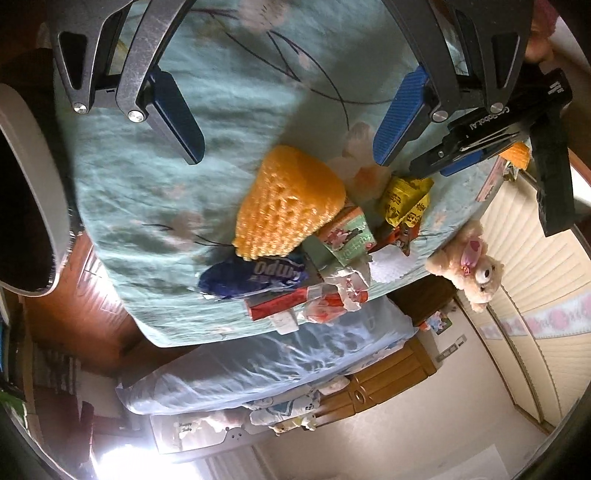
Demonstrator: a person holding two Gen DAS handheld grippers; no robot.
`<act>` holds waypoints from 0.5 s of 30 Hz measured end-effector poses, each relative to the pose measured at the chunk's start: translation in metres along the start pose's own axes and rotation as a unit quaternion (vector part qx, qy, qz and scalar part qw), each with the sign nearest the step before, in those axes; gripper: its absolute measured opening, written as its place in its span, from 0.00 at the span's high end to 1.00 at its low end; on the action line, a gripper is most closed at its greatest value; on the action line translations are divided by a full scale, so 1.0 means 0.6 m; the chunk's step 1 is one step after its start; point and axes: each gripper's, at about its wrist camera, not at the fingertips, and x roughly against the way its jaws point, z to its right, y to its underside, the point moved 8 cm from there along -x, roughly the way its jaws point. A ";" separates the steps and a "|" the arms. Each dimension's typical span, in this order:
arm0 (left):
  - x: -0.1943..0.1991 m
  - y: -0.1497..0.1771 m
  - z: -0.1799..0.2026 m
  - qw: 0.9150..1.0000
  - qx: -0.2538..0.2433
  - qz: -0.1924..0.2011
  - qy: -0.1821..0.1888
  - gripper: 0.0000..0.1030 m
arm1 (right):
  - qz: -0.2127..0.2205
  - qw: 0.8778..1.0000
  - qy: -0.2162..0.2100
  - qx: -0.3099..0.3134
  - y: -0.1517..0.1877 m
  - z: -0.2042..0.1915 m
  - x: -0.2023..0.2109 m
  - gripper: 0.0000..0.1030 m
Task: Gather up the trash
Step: 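Move both open tools back toward the trash on the table, then grasp the yellow snack bag with the left tool while the right tool grasps the orange mesh foam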
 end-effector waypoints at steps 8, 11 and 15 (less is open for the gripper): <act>-0.027 -0.013 -0.009 1.000 0.016 -0.009 0.003 0.28 | 0.003 1.000 0.012 -0.001 -0.012 -0.005 -0.031 0.10; -0.033 -0.019 -0.007 1.000 0.012 -0.004 -0.002 0.30 | 0.006 1.000 0.014 -0.001 -0.016 -0.007 -0.037 0.10; -0.040 -0.015 -0.002 1.000 0.010 -0.010 0.005 0.64 | 0.008 1.000 0.019 0.000 -0.016 0.001 -0.040 0.46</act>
